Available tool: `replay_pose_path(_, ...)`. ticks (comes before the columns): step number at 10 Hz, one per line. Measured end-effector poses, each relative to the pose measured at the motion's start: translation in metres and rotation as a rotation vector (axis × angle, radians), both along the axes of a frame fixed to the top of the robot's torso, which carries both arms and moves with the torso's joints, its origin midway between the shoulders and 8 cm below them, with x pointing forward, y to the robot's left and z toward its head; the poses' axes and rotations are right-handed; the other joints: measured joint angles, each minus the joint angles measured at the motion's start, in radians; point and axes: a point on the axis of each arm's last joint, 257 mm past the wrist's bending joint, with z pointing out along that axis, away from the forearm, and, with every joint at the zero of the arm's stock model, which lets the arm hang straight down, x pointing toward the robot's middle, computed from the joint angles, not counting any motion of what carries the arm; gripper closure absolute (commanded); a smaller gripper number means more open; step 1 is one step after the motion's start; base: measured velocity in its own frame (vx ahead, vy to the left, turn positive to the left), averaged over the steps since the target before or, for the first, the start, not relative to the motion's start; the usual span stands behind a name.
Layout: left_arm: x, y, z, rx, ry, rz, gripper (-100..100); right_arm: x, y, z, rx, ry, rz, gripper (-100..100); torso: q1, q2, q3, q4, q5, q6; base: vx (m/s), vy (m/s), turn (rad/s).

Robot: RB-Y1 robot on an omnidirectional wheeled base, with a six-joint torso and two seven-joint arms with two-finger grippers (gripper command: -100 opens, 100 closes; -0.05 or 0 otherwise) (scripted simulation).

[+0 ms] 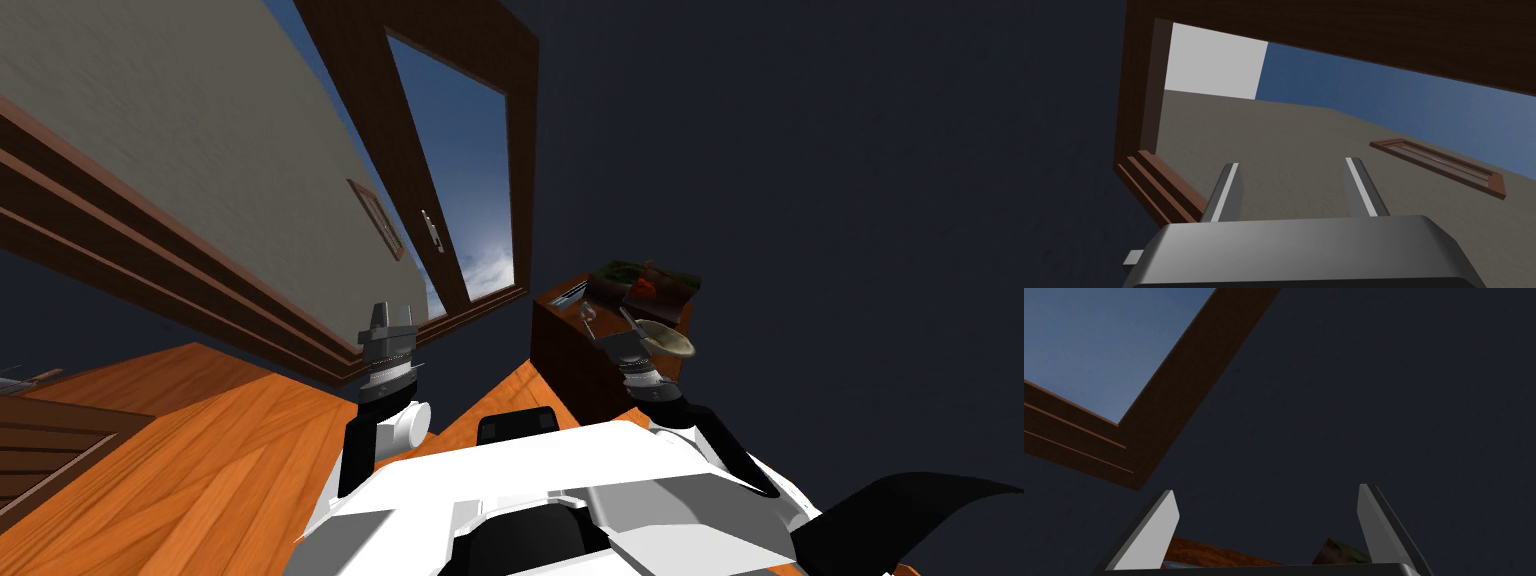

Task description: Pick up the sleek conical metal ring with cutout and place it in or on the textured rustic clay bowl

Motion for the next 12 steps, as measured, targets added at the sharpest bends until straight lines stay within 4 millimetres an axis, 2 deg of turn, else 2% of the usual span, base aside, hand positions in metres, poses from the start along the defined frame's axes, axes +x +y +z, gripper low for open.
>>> replay_pose_path(8, 0.0, 0.0, 0.0, 0.0, 0.0, 0.0, 0, -0.011, -0.038, -0.051, 0.191, 0.23, 0.084, -100, -0.001, 0.001, 0.0, 0.0, 0.0, 0.0, 0.021, 0.036, 0.046)
replay_pose_path(9, 0.0, 0.0, 0.0, 0.0, 0.0, 0.0, 0, -0.017, -0.046, -0.065, 0.219, 0.274, 0.077, -100, 0.0, 0.001, 0.0, 0.0, 0.0, 0.0, 0.024, 0.035, 0.041)
replay_pose_path(12, 0.0, 0.0, 0.0, 0.0, 0.0, 0.0, 0, -0.019, -0.056, -0.074, 0.263, 0.333, 0.096, -100, -0.003, 0.001, 0.001, 0.0, 0.0, 0.0, 0.01, 0.014, 0.03)
